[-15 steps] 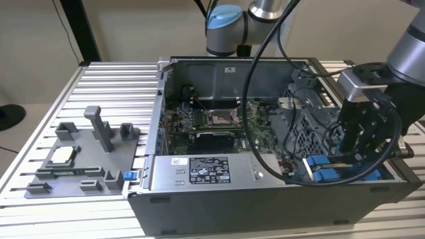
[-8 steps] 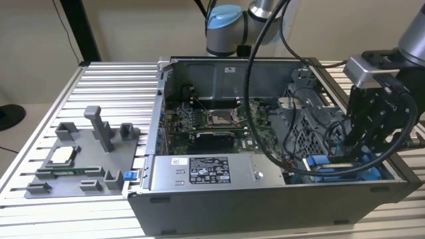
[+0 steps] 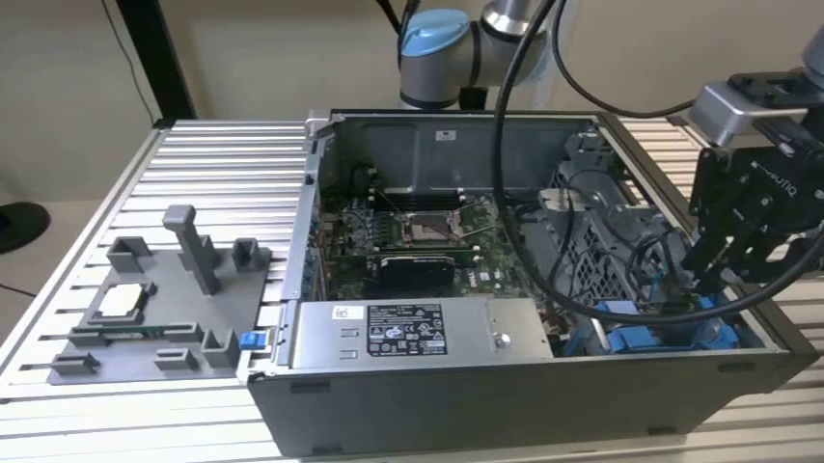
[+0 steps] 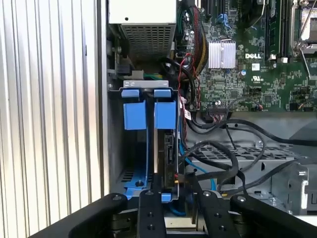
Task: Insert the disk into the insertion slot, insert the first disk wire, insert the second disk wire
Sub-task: 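Insert the first disk wire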
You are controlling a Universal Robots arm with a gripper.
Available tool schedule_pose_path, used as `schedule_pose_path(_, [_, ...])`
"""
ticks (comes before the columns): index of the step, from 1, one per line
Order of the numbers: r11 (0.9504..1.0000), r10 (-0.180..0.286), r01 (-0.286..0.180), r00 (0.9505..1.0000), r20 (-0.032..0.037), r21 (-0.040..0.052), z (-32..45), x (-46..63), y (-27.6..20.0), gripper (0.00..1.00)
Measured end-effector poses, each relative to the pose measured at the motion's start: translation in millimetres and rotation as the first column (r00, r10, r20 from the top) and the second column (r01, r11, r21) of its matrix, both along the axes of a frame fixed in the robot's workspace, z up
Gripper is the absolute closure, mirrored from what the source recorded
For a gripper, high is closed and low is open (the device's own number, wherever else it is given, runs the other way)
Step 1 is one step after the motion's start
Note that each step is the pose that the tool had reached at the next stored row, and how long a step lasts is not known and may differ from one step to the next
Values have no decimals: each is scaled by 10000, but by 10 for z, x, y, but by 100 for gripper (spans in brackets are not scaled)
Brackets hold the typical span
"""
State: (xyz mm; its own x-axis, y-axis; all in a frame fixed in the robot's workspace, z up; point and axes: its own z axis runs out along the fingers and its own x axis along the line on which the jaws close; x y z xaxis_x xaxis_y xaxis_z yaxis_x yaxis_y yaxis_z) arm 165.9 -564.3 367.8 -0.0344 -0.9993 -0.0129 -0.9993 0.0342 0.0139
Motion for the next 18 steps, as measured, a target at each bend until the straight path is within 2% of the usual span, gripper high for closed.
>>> schedule_pose_path(5, [10000,13,-13,10000,0,31,0,97,10,0])
schedule_pose_path(9, [10000,27,-27,10000,0,51,11,106,29,0])
schedule_pose_path(13, [10000,40,-40,10000,0,51,11,150,74,0])
schedule_pose_path(18, [10000,62,-62,10000,0,50,8,173,79,0])
